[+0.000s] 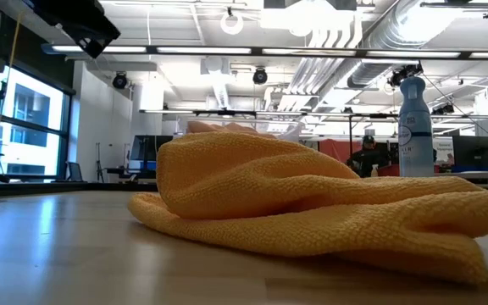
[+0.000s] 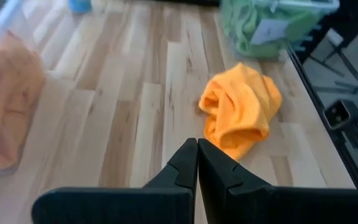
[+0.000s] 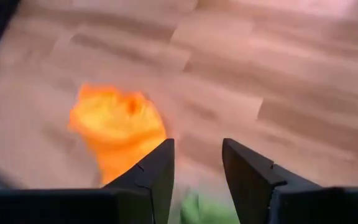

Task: Sort microfiber towel by color & place in baskets
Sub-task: Put the orange microfiber towel into the top transparent bin

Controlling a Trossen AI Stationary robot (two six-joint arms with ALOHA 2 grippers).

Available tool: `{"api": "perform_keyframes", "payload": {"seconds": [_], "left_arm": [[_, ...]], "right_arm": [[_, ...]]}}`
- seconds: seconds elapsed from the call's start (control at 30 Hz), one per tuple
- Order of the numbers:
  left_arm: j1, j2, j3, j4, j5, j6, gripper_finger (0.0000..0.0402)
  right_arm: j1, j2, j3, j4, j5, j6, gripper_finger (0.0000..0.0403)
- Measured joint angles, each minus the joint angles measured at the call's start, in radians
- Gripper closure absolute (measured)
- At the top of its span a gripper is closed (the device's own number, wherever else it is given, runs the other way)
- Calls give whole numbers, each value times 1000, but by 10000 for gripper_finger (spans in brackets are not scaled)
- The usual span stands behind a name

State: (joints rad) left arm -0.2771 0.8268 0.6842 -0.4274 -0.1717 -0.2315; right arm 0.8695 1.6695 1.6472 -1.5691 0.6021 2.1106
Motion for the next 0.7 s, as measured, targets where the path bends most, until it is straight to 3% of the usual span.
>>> {"api": "perform_keyframes", "payload": {"seconds": [0.13,0.3,0.5,0.7], "left_arm": [[0,0,0,38,-19,10,401],[0,0,0,52,-22,16,401],[0,23,0,69,-67,-6,401],[0,126,1,142,-137,-72,402]], "right_arm": [[-107,0,-68,64,17,-127,300],[-214,0,-150,231,68,-431,391],[-316,-23,-209,473,31,-863,397],[-419,-193,-396,712,-14,-1164,401]]}}
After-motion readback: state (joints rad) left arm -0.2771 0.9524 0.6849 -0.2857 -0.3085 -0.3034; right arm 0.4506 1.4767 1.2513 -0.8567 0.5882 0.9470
